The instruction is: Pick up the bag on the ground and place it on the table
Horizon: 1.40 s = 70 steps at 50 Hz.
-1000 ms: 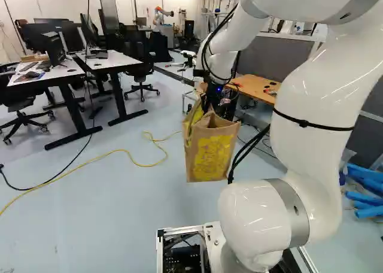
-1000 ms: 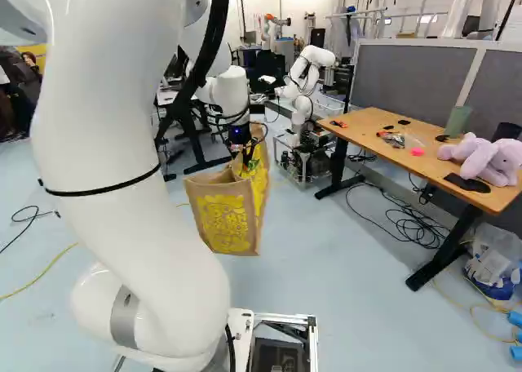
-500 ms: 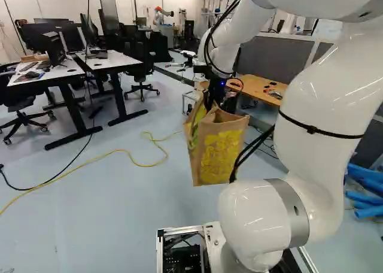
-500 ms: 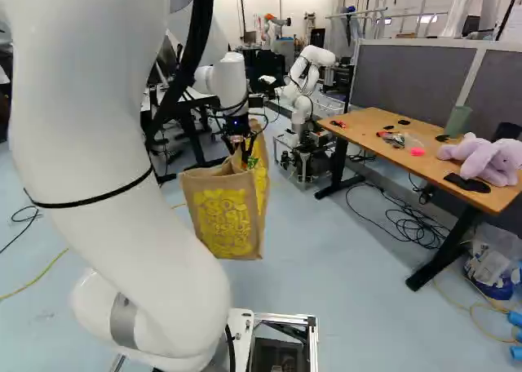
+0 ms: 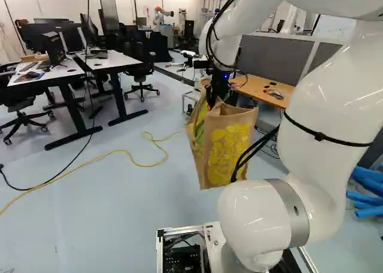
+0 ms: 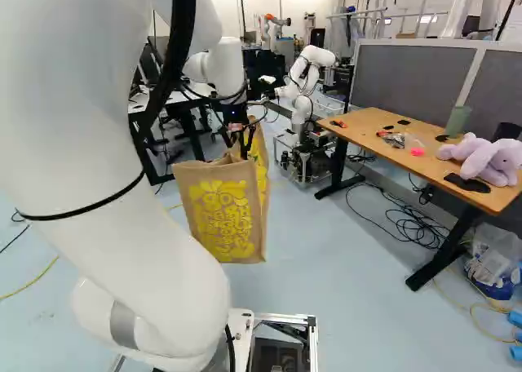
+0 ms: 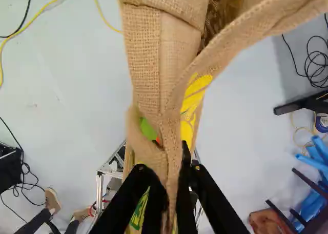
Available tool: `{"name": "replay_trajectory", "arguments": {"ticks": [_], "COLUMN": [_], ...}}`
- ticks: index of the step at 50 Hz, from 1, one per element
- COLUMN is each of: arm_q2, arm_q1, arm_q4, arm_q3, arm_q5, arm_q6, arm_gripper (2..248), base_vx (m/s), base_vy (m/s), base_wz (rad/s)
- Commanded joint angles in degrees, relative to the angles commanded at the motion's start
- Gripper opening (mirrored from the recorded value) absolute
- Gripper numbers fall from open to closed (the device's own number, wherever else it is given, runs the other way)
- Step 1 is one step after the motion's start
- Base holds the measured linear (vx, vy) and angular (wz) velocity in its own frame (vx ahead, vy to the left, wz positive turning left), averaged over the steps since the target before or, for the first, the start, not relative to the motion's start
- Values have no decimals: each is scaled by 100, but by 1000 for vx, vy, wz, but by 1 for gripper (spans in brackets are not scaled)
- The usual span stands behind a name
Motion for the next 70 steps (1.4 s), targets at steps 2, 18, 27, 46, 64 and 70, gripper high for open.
{"name": "replay_trajectory", "arguments": {"ticks": [2, 18, 27, 46, 64, 70], "arm_q2": [25, 224, 339, 571, 762, 813], "arm_q1": [1, 12, 35, 123, 229, 261], "arm_q4": [-18, -126, -153, -158, -158, -158], "arm_q3": [-13, -121, -180, -322, -482, -547], "arm_q5": [-61, -478, -675, -1021, -1196, -1212], "arm_q6": [0, 0, 0, 0, 0, 0], "arm_gripper": [25, 25, 25, 25, 25, 25], "base_vx": [0, 0, 0, 0, 0, 0], "base_vy": [0, 0, 0, 0, 0, 0], "base_wz": [0, 0, 0, 0, 0, 0]}}
